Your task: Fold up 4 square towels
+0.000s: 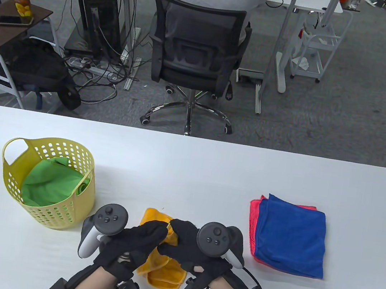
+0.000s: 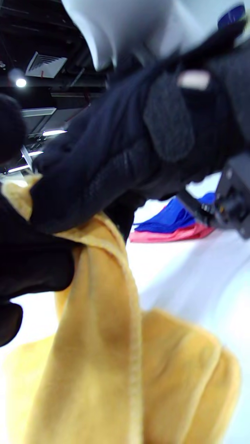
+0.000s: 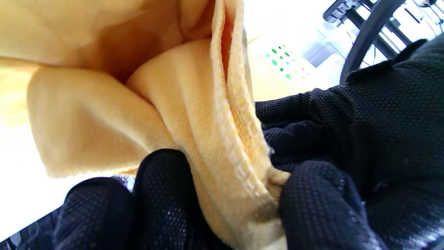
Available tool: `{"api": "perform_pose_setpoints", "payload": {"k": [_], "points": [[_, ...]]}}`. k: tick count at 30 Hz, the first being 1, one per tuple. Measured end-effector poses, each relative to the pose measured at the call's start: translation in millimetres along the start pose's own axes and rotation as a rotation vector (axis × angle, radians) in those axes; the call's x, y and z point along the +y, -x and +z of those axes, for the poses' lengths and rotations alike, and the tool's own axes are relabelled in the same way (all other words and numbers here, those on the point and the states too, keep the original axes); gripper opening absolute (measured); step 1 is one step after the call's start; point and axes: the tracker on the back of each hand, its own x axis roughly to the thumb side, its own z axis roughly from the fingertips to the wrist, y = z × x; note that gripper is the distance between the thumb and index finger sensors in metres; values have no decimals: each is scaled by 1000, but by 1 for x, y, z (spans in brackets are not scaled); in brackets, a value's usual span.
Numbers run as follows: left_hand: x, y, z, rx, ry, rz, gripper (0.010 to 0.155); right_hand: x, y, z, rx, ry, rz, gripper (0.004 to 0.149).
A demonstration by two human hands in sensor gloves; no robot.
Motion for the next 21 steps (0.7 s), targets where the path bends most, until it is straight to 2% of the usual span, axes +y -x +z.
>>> {"api": "perform_pose_setpoints", "payload": {"k": [2,4,8,10,12,14,16,17,18,19,21], "points": [[2,2,-1,0,-18,-10,57,0,-1,-1,-14,-11,-9,67],[3,5,-1,8,4,50,54,0,-2,-1,-61,-37,3,66],[6,7,-1,-6,-1,68,51,-5,3,-2,-96,-79,-68,59],[7,5,0,-11,-6,62,51,-7,5,-3,-98,-57,-106,57],[7,4,1,-13,-19,44,50,-9,3,0,-64,13,-79,62],[7,6,1,-5,-43,37,50,-12,-2,3,-31,121,55,66],[7,8,0,-4,-26,63,50,-14,-10,8,-79,227,206,50],[7,8,-1,-6,-15,76,50,-13,-13,8,-119,233,229,39],[6,8,-1,-3,-6,88,50,-11,-16,9,-148,221,256,38],[6,8,-1,0,-14,81,50,-9,-18,10,-150,209,276,41],[6,8,-1,-5,-16,65,51,-4,-20,8,-132,133,285,62]]}}
